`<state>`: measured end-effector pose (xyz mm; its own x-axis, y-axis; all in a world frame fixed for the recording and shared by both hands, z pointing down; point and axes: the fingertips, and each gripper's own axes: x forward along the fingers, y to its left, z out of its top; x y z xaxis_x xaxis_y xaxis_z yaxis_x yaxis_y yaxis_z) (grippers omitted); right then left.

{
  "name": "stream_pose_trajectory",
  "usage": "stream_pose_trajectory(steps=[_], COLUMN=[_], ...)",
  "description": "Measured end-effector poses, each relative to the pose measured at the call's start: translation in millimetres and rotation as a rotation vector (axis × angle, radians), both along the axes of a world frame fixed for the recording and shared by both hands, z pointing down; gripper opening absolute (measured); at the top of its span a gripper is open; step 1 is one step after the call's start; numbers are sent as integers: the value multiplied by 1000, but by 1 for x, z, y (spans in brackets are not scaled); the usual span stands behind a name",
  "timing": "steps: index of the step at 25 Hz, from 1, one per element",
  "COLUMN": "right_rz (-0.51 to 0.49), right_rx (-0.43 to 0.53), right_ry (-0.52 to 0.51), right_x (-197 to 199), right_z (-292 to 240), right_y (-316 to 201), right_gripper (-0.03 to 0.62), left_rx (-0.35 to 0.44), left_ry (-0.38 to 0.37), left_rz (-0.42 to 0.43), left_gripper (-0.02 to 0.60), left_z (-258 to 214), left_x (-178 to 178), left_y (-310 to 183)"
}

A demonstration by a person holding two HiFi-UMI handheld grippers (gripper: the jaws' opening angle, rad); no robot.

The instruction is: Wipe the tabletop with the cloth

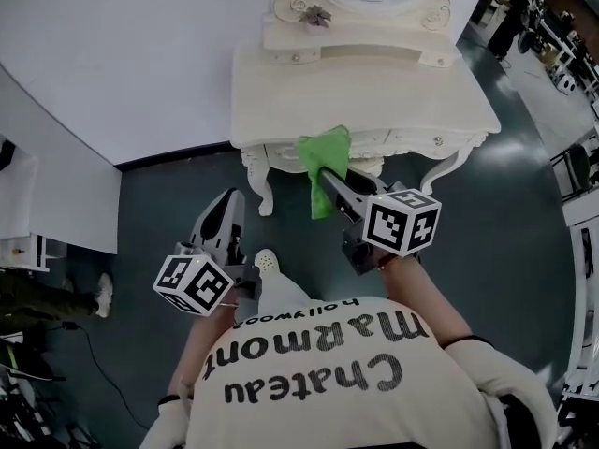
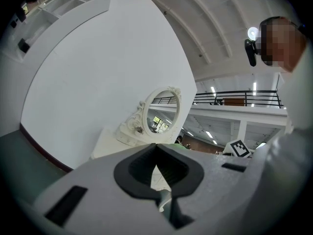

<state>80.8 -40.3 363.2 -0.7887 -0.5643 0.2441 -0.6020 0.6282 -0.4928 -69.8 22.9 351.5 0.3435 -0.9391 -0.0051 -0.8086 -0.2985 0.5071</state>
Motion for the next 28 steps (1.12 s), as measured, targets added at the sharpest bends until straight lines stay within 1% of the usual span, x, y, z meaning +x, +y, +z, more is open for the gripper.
stream_pose_trajectory(steps=[4,9,14,21,28], right_rz=[16,34,64,98,134], right_rx=[-6,-13,-20,1,38], right_ry=[14,19,11,22,37], right_x=[-20,-45,-64,-94,-122], right_z=[1,3,-2,-15,-27], right_y=[-27,-63,-100,-139,-165], right_gripper=[98,98,98,98,98], left_rx=[11,-2,8,36,70], left_ry=[-17,-17,-35,-26,-33], left_rz=[23,43,77,112,136], left_gripper=[8,8,8,8,8], left_z=[-4,-2,-12,-29,-41], left_x=[-19,-44,-64,-97,-133], left_y=[-32,-73,-114,-157,-186])
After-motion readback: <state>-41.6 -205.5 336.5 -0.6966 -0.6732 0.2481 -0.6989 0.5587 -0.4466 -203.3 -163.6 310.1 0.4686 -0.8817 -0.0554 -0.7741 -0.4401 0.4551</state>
